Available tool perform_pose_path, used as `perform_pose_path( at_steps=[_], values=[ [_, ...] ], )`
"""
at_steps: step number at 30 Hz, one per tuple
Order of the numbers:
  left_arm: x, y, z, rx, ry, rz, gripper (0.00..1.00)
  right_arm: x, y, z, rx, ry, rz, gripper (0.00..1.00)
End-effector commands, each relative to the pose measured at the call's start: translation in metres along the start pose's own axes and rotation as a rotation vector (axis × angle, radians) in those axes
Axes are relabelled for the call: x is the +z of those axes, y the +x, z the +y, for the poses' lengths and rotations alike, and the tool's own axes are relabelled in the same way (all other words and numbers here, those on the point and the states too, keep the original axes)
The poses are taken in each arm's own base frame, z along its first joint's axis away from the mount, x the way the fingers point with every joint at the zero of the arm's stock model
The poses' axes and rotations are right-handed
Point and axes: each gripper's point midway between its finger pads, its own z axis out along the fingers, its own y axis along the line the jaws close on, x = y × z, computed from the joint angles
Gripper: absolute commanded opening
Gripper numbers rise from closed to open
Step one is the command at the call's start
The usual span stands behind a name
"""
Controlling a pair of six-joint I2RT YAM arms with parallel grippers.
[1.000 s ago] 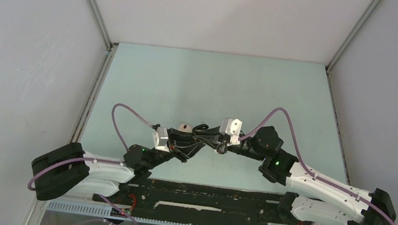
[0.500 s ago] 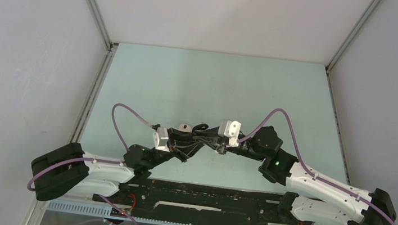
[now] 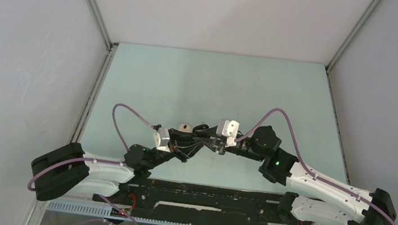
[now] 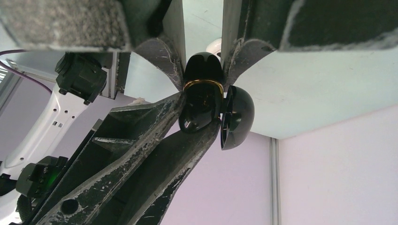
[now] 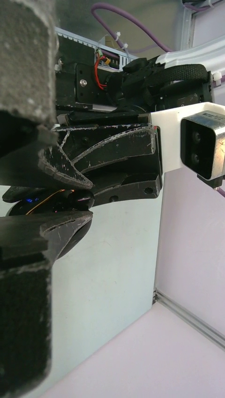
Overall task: Insert the wireless bluetooth earbuds into the charging case
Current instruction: Insert the left earbud into the left side groove of the charging case.
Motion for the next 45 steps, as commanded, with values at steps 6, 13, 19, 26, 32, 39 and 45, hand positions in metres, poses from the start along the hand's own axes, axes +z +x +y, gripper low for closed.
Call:
perform_pose_path(
  at_steps=[6,13,19,26,32,39,45],
  values=[
    [0.004,-0.026,-0.006,0.047,0.037,-0.102,0.00,-0.001,-0.005,-0.005,-0.010,0.018,0.031,0.26],
    [0.003,-0.024,-0.007,0.043,0.040,-0.096,0.00,0.000,-0.012,-0.005,-0.035,0.010,0.022,0.27],
    [0.002,-0.024,-0.006,0.041,0.037,-0.096,0.00,-0.005,-0.011,0.001,-0.089,-0.035,0.042,0.29],
    [0.003,-0.021,-0.007,0.037,0.044,-0.087,0.00,-0.006,-0.022,0.001,-0.139,-0.048,0.019,0.30],
    [0.003,-0.019,-0.008,0.040,0.051,-0.080,0.00,-0.003,-0.024,0.002,-0.221,-0.057,0.011,0.31],
    [0.003,-0.018,-0.010,0.037,0.063,-0.077,0.00,-0.001,-0.024,-0.003,-0.254,-0.045,0.029,0.33],
    [0.003,-0.017,-0.011,0.036,0.067,-0.073,0.00,0.000,-0.032,-0.005,-0.289,-0.050,0.016,0.35]
  ],
)
